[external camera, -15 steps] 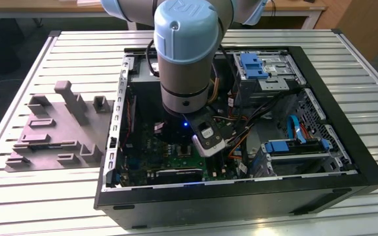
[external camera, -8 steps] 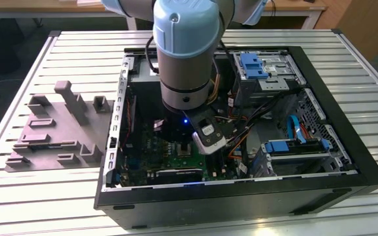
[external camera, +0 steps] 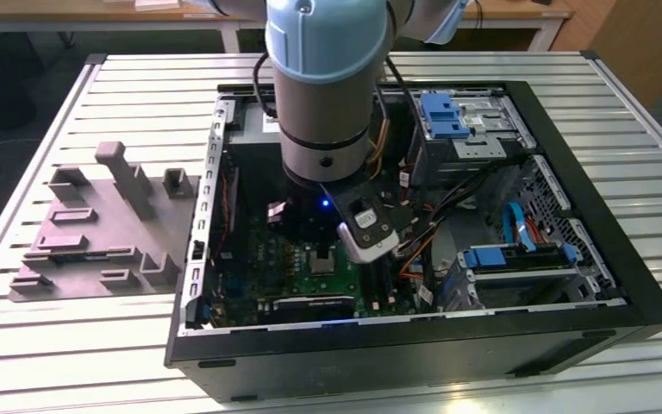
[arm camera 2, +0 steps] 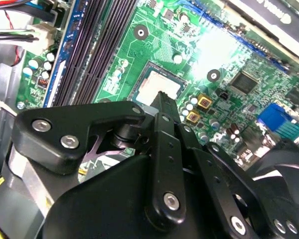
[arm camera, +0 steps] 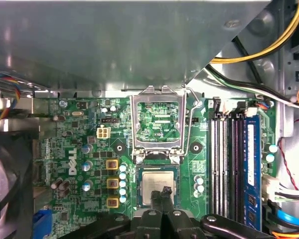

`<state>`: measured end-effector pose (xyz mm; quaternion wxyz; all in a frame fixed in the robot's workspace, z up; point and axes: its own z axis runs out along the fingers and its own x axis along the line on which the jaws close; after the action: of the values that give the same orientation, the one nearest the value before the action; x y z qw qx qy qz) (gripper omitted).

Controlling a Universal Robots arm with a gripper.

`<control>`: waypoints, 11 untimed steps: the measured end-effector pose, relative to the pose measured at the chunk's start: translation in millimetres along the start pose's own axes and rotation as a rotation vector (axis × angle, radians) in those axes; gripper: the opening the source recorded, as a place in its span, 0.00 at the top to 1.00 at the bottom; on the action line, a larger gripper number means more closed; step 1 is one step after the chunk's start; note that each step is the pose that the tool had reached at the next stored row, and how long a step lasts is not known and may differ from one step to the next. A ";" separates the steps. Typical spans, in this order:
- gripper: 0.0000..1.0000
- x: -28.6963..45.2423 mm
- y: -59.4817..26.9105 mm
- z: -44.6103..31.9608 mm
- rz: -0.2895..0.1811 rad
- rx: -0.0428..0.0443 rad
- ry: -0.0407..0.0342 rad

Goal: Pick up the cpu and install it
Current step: 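Close the cpu cover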

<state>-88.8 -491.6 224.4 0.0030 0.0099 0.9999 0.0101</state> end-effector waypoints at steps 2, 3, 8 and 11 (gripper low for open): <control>0.89 0.0 0.1 -3.8 0.000 0.0000 -0.0004; 0.89 0.1 0.1 -6.1 0.000 0.0001 -0.0007; 0.89 0.0 0.4 -18.5 0.000 0.0000 -0.0012; 0.89 0.0 0.6 -25.6 0.000 0.0000 -0.0016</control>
<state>-89.0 -491.5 250.0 0.0037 0.0099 0.9999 0.0101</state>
